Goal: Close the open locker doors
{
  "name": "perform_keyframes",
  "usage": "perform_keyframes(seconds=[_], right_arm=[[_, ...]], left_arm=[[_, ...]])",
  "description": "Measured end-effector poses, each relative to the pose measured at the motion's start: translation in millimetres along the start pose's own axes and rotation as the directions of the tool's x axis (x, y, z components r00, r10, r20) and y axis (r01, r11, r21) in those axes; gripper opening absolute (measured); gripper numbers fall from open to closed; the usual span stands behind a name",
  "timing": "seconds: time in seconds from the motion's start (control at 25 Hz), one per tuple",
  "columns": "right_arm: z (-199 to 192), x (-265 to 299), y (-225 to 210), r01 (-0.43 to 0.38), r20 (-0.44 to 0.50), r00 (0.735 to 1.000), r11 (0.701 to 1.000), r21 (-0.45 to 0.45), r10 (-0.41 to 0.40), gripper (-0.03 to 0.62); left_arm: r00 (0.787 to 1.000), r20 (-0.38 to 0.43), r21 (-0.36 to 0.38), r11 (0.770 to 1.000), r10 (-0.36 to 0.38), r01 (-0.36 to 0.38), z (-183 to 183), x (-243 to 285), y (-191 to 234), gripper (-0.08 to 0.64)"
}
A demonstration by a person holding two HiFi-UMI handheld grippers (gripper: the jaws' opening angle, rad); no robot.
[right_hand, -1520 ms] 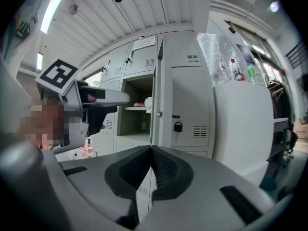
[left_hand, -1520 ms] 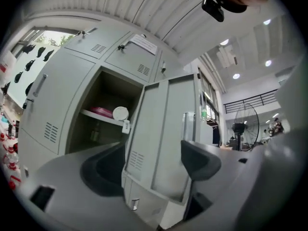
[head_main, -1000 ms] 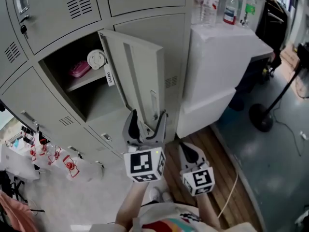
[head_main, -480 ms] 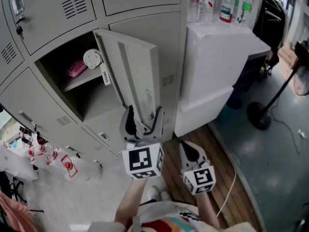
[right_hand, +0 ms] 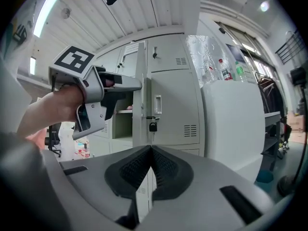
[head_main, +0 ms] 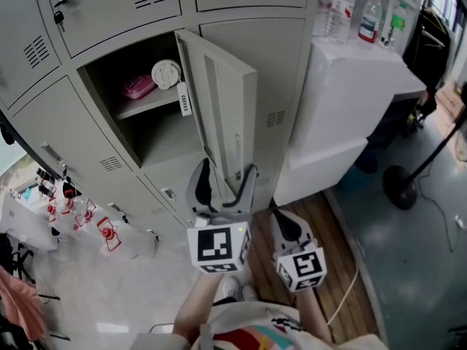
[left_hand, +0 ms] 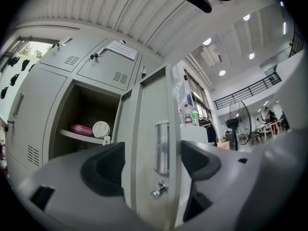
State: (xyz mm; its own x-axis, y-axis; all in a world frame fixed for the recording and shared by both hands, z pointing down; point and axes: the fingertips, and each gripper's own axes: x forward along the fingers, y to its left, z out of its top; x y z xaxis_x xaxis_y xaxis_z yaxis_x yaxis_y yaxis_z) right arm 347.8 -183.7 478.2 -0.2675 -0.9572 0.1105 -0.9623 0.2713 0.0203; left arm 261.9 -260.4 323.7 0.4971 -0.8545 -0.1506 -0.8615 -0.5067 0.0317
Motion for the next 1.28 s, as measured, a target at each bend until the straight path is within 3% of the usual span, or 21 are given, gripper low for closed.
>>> perform_keyframes(seconds=[0.08, 0.24, 0.44, 0.68, 0.96, 1.28], right_arm=[[3, 5, 11, -0.029, -0.012, 1.0, 1.0, 0.005, 0.029, 0.006], [13, 18, 31, -0.085, 0.012, 0.996, 0.996, -0.007, 0.085, 0.005], [16, 28, 51, -0.14, -0.001, 0.99, 0.99, -0.007, 0.14, 0.005], [16, 40, 75, -0.199, -0.002, 0.98, 0.98, -0.025, 0.199, 0.005], [18, 45, 91, -0.229, 0.002, 0.973, 0.973, -0.036, 0.229, 0.005], [18, 51, 107, -0.247, -0.007, 0.969, 0.968, -0.043, 0.247, 0.005]], left_arm=[[1.0, 0.001, 0.034, 0.999, 0.003, -0.003, 0, -9, 8, 0.341], [0.999, 0.007, 0.029, 0.999, 0.04, -0.041, 5, -30, 28, 0.341], [0.993, 0.022, 0.091, 0.989, 0.118, -0.12, 14, -50, 50, 0.341], [0.98, 0.025, 0.028, 0.98, 0.198, -0.198, 14, -69, 79, 0.341], [0.956, 0.01, 0.062, 0.954, 0.295, -0.295, 12, -91, 119, 0.341], [0.949, -0.001, 0.101, 0.944, 0.316, -0.314, 7, -82, 141, 0.341]])
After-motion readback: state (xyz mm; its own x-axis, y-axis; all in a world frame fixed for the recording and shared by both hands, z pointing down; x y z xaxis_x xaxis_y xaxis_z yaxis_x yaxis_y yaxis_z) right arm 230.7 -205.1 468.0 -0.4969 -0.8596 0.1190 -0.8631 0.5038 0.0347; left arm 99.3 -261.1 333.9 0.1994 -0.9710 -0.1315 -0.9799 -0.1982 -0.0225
